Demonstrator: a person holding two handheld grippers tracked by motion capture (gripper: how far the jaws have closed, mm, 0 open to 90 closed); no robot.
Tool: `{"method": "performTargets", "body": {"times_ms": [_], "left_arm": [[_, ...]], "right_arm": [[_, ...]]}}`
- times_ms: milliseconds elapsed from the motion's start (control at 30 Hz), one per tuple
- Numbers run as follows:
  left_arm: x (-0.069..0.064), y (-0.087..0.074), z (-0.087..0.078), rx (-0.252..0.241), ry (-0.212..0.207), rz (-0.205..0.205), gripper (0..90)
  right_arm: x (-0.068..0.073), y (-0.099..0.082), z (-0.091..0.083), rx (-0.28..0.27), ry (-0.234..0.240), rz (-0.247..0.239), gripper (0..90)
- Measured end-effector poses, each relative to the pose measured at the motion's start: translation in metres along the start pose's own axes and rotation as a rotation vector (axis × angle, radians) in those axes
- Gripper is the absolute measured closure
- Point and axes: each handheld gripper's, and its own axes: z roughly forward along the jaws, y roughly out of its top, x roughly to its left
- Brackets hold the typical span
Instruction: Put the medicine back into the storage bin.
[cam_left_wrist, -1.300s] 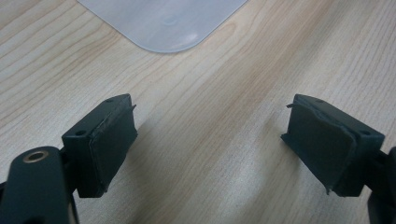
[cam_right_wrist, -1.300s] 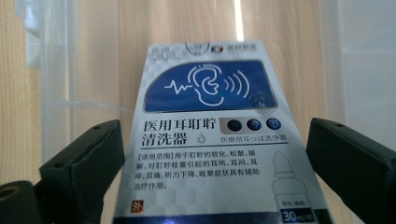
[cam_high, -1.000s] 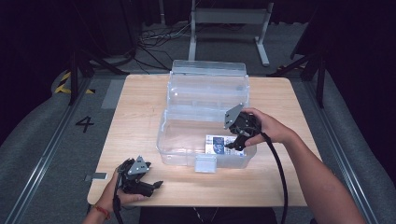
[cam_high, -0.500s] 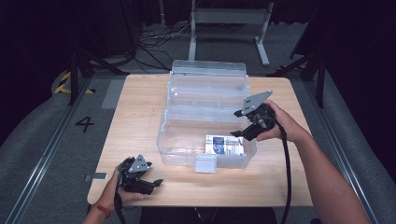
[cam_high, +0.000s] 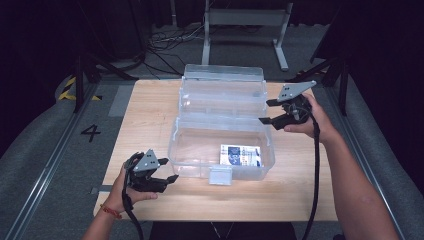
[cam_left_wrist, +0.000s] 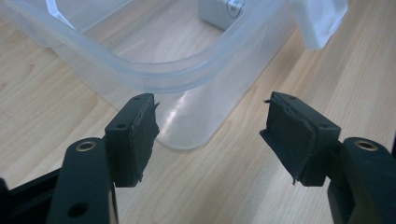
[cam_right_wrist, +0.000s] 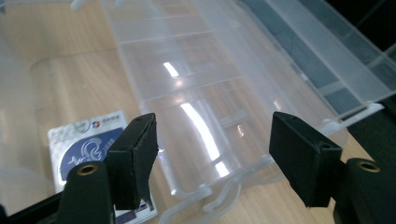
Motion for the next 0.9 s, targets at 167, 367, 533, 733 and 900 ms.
{"method": "performTargets", "body": {"times_ms": [167,367,533,733,900], "left_arm": [[-0.001,-0.003,-0.004,-0.002,-0.021,-0.005,38.1],[-0.004,0.005,-0.022,-0.080,-0.030,-0.010,35.8],[-0.005,0.021,-0.022,-0.123,-0.031,0.029,37.4],[-0.002,0.030,-0.002,-0.088,-0.080,0.036,41.7],[-0.001,0.032,0.009,-0.041,-0.077,0.049,43.3]], "right_arm": [[-0.014,0.003,0.000,-0.005,-0.049,0.025,33.4],[-0.025,0.008,0.003,0.003,-0.060,0.039,34.8],[-0.030,0.009,0.016,0.020,-0.073,0.035,37.4],[-0.039,0.013,0.032,0.020,-0.036,0.046,41.5],[-0.049,0.014,0.045,0.068,-0.024,0.054,43.6]]}}
